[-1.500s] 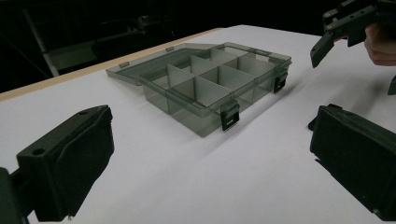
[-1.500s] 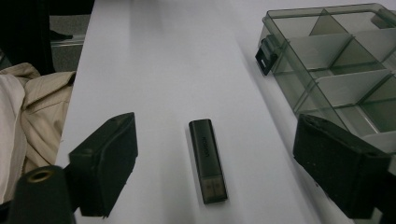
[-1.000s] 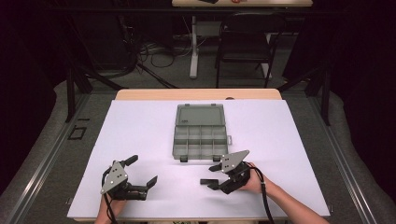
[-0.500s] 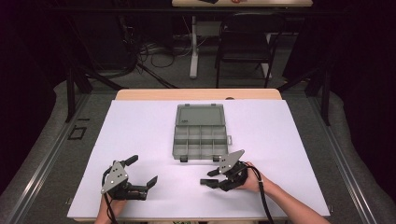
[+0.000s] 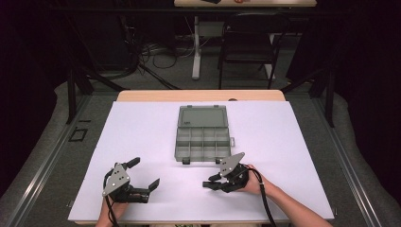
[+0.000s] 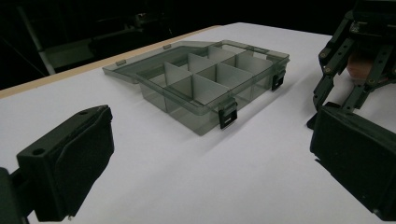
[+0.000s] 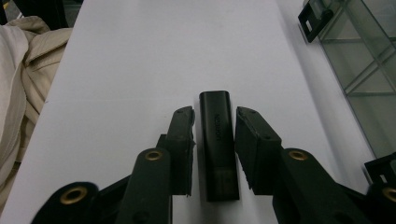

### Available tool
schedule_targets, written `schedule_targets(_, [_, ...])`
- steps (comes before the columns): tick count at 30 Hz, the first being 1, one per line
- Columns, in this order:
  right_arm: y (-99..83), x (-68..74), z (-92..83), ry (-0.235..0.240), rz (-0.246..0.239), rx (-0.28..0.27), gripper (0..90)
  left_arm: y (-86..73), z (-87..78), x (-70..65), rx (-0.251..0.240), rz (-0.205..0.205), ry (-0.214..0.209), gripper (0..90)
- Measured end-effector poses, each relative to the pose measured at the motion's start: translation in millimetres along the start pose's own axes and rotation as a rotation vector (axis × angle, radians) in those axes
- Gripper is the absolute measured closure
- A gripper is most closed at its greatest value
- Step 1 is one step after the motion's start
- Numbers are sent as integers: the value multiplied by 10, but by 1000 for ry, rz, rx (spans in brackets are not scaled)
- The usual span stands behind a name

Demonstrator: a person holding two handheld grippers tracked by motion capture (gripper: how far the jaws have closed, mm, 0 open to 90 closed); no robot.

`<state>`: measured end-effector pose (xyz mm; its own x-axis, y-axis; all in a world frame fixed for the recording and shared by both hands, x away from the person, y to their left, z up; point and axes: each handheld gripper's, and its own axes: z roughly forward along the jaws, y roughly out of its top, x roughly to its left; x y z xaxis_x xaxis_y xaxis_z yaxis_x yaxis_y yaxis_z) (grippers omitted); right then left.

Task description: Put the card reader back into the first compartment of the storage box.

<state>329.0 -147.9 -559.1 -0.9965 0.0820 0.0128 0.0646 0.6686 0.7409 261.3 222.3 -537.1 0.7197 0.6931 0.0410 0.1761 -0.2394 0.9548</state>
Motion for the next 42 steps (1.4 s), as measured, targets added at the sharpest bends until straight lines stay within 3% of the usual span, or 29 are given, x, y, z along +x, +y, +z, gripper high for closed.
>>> schedule_targets(25, [-26,-20,33,4,15,0,737,-1,6,-1,1,-1,-8,0])
schedule_targets(42, [11,13,-48,-24,-16,-27,739,1,4,-1,2,1,-9,0])
